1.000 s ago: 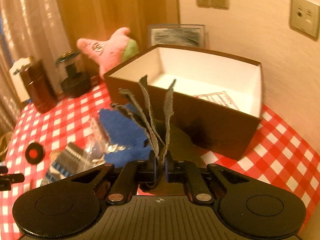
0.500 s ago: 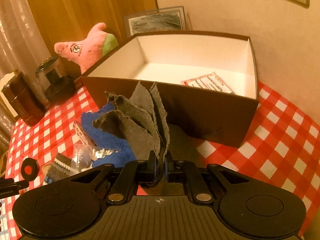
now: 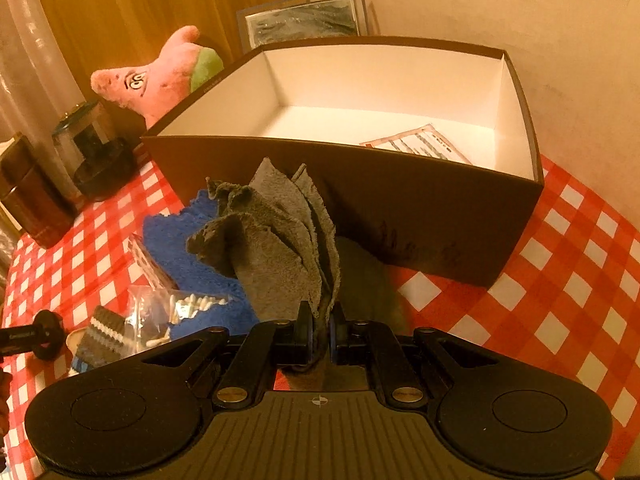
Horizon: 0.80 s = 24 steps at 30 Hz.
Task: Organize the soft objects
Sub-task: 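Grasp the grey cloth with the right gripper while the left grasps the black-red pad, then carry the grey cloth and black-red pad over the box and release them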
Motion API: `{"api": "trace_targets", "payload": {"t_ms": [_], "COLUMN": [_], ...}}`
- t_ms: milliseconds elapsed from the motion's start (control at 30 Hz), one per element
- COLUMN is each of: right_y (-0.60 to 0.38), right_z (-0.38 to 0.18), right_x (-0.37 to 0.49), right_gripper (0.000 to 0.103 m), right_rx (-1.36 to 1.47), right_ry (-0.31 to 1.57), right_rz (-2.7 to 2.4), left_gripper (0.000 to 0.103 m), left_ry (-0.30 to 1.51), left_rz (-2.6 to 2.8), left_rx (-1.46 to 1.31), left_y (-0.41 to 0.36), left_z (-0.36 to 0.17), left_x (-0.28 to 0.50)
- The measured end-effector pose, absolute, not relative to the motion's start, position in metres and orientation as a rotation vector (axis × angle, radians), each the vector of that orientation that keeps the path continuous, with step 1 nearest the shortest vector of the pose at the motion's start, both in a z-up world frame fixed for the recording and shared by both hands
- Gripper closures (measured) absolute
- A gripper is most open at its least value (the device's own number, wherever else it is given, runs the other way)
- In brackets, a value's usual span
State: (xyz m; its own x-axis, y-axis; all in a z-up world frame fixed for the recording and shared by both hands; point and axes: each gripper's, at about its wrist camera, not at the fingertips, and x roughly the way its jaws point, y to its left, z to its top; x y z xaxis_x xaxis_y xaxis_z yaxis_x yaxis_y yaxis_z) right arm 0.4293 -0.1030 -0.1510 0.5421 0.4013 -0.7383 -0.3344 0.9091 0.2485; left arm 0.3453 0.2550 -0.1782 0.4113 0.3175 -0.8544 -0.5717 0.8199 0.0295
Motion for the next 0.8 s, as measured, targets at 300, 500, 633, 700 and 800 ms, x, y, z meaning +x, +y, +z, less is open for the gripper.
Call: {"api": "trace_targets", "payload": {"t_ms": [300, 500, 633, 700, 800], "right_y": [-0.101, -0.102, -0.101, -0.101, -0.102], "right_z": [-0.154, -0.151, -0.148, -0.146, -0.142], "right_x": [0.432, 0.43, 0.426, 0.424, 0.42], "right_gripper": [0.096, 0.096, 0.096, 0.095, 0.096], "right_rx": [0.075, 0.076, 0.069, 0.068, 0.068], "right_ry": [0.908, 0.906, 0.896, 0.89, 0.88], "right_rz": [0.44, 0.453, 0.47, 0.48, 0.497], "left_gripper": [0.029, 0.03, 0.031, 0.031, 0.031], "left_ry": [0.997, 1.017, 1.032, 1.039, 1.052], "left_rz": [0.545, 0.541, 0.538, 0.536, 0.535], "left_rx": [-0.232, -0.203, -0.197, -0.187, -0.177], "left_y": [0.253, 0.247, 0.24, 0.235, 0.228], "left_z": [-0.18, -0.177, -0.176, -0.175, -0.173], "left_x": [0.345, 0.327, 0.31, 0.301, 0.288]}}
